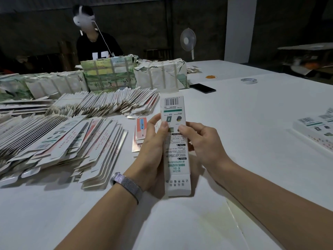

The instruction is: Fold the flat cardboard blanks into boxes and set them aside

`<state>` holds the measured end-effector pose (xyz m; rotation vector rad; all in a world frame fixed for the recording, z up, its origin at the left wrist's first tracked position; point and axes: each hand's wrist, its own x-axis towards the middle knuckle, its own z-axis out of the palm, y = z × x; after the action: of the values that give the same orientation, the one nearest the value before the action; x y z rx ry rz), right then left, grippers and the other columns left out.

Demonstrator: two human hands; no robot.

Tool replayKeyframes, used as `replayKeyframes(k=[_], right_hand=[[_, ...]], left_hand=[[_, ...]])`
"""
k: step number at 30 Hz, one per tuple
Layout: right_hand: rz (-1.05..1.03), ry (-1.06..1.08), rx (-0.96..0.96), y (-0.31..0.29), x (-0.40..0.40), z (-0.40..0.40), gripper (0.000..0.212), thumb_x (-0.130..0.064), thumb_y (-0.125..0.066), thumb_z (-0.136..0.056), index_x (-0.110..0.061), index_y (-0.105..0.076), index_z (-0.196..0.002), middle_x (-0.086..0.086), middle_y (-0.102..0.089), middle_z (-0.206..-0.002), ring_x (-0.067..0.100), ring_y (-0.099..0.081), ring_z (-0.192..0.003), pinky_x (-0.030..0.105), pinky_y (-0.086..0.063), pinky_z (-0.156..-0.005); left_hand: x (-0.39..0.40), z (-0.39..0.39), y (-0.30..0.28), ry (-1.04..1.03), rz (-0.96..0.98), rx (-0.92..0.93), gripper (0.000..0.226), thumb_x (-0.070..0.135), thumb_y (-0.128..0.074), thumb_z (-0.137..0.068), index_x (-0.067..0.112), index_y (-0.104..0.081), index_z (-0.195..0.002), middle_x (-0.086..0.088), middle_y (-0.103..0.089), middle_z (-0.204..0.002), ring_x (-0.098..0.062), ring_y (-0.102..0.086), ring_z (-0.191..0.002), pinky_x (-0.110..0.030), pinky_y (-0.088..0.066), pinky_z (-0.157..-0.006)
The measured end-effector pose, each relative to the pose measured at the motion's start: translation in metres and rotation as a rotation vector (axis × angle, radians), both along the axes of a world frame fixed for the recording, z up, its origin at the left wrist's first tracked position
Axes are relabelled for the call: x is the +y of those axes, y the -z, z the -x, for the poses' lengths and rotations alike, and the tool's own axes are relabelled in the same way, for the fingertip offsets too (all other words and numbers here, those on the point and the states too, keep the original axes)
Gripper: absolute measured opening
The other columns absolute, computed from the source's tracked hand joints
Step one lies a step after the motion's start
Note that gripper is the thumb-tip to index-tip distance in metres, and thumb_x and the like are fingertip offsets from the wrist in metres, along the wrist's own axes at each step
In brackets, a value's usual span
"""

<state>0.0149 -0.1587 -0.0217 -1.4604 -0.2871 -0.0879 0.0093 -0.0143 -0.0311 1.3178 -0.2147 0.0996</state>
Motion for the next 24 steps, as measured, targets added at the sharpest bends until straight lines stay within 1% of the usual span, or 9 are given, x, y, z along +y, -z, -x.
replayKeyframes(k=[3,5,8,11,15,18,20,22,24], right_hand=[[-0.024,0.014,-0.031,-0.002,-0.002,0.000,0.014,-0.018,-0.066,-0.095,-0.010,-0.076,-0.090,-0.003,-0.076,-0.074,0.006,-0.069,-0.063,0.017,-0.052,-0.059],[-0.065,0.015,-0.036,-0.003,-0.003,-0.001,0.018,-0.015,-0.066,-0.094,-0.007,-0.073,-0.081,-0.005,-0.073,-0.064,0.001,-0.065,-0.055,0.013,-0.048,-0.051],[-0.060,0.026,-0.053,-0.005,-0.004,-0.001,0.022,-0.017,-0.065,-0.095,-0.007,-0.071,-0.077,-0.003,-0.072,-0.064,0.005,-0.065,-0.057,0.018,-0.052,-0.053],[-0.036,0.048,-0.069,-0.008,-0.005,0.001,0.022,-0.022,-0.063,-0.096,-0.008,-0.074,-0.083,0.001,-0.075,-0.072,0.015,-0.071,-0.065,0.025,-0.057,-0.059],[-0.079,0.102,-0.044,-0.011,-0.009,0.000,0.031,-0.029,-0.061,-0.098,-0.003,-0.076,-0.092,0.016,-0.076,-0.085,0.042,-0.071,-0.079,0.052,-0.061,-0.073],[-0.122,0.080,0.002,-0.011,-0.009,0.000,0.028,-0.029,-0.061,-0.098,-0.006,-0.077,-0.097,0.014,-0.077,-0.089,0.036,-0.075,-0.081,0.049,-0.062,-0.077],[-0.154,0.055,0.035,-0.010,-0.008,0.000,0.027,-0.029,-0.062,-0.097,-0.006,-0.076,-0.098,0.016,-0.077,-0.091,0.039,-0.074,-0.083,0.053,-0.061,-0.079],[-0.156,0.039,0.045,-0.010,-0.009,-0.001,0.026,-0.029,-0.063,-0.097,-0.007,-0.078,-0.097,0.016,-0.077,-0.092,0.039,-0.074,-0.084,0.054,-0.060,-0.080],[-0.141,0.045,0.043,-0.011,-0.009,-0.002,0.025,-0.030,-0.064,-0.096,-0.010,-0.079,-0.096,0.014,-0.077,-0.091,0.037,-0.074,-0.083,0.052,-0.061,-0.080]], left_hand=[[0.002,-0.001,-0.001,-0.003,-0.027,0.013,0.052,0.047,-0.058,-0.090,0.029,-0.045,-0.136,-0.005,-0.077,-0.103,-0.022,-0.073,-0.084,-0.039,-0.061,-0.071],[0.003,0.000,-0.003,0.011,-0.033,0.034,0.057,0.047,-0.060,-0.089,0.019,-0.047,-0.137,-0.003,-0.077,-0.094,-0.020,-0.073,-0.079,-0.032,-0.059,-0.065],[0.004,0.003,-0.005,0.069,-0.005,0.073,0.061,0.046,-0.063,-0.088,0.011,-0.047,-0.135,-0.004,-0.075,-0.093,-0.019,-0.072,-0.078,-0.030,-0.058,-0.064],[0.004,0.004,-0.007,0.134,0.054,0.092,0.053,0.042,-0.066,-0.087,0.014,-0.049,-0.129,-0.006,-0.075,-0.093,-0.019,-0.071,-0.076,-0.032,-0.059,-0.062],[0.002,0.008,-0.007,0.200,-0.016,0.114,0.044,0.045,-0.073,-0.081,0.024,-0.052,-0.114,-0.008,-0.075,-0.094,-0.022,-0.071,-0.075,-0.035,-0.057,-0.063],[0.000,0.009,-0.005,0.197,-0.053,0.130,0.038,0.049,-0.075,-0.082,0.027,-0.055,-0.106,-0.007,-0.075,-0.092,-0.022,-0.068,-0.071,-0.037,-0.048,-0.069],[0.001,0.010,-0.006,0.193,-0.043,0.139,0.038,0.050,-0.077,-0.080,0.027,-0.056,-0.102,-0.008,-0.074,-0.090,-0.022,-0.064,-0.068,-0.035,-0.046,-0.064],[0.003,0.010,-0.009,0.193,-0.041,0.131,0.042,0.049,-0.078,-0.078,0.025,-0.054,-0.103,-0.007,-0.075,-0.090,-0.020,-0.067,-0.066,-0.030,-0.051,-0.053],[0.004,0.009,-0.011,0.179,-0.036,0.105,0.052,0.048,-0.081,-0.070,0.022,-0.053,-0.106,-0.008,-0.077,-0.094,-0.022,-0.073,-0.074,-0.030,-0.057,-0.053]])
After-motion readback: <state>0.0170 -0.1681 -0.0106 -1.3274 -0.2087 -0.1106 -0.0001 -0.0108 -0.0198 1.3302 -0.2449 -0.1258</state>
